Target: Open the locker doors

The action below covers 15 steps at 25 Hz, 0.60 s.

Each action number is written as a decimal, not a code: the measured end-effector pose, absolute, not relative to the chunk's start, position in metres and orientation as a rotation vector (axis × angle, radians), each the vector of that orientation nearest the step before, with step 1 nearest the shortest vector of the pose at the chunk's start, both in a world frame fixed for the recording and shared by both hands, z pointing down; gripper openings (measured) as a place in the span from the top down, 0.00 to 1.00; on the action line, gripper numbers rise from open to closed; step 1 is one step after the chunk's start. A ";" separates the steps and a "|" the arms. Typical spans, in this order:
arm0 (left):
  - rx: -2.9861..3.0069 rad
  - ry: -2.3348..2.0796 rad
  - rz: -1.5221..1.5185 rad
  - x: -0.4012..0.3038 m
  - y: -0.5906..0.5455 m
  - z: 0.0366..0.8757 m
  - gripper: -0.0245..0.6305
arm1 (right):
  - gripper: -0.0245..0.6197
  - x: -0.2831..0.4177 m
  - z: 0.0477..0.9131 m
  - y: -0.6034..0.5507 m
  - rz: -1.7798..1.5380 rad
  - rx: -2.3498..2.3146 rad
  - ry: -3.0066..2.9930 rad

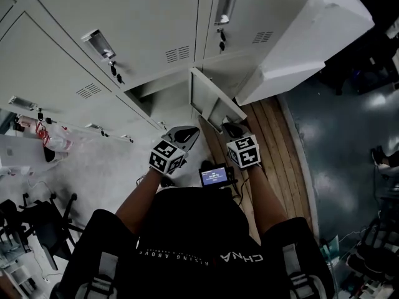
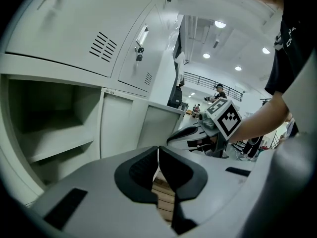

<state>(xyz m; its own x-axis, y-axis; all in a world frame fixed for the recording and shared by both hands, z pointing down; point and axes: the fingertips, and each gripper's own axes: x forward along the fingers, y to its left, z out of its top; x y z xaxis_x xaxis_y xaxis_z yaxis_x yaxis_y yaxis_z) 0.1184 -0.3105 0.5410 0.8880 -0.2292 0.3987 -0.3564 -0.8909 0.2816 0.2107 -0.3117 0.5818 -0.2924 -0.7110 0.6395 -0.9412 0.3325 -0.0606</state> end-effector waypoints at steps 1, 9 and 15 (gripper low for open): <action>2.703 -0.441 0.512 0.118 -0.311 0.541 0.93 | 0.91 0.207 0.580 -0.314 0.598 1.444 -2.106; 2.686 -0.585 0.496 0.113 -0.328 0.535 0.93 | 0.91 0.160 0.558 -0.337 0.535 1.272 -2.248; 2.616 -0.836 0.507 0.075 -0.345 0.538 0.93 | 0.91 0.123 0.549 -0.361 0.461 1.134 -2.338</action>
<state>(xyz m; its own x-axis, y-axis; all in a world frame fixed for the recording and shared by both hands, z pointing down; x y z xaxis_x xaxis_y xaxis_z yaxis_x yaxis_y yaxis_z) 0.0745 -0.3448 0.5383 0.7622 -0.4823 0.4318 -0.6061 -0.7660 0.2144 0.1228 -0.3610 0.5493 -0.5302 -0.6302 0.5673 -0.7982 0.5965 -0.0834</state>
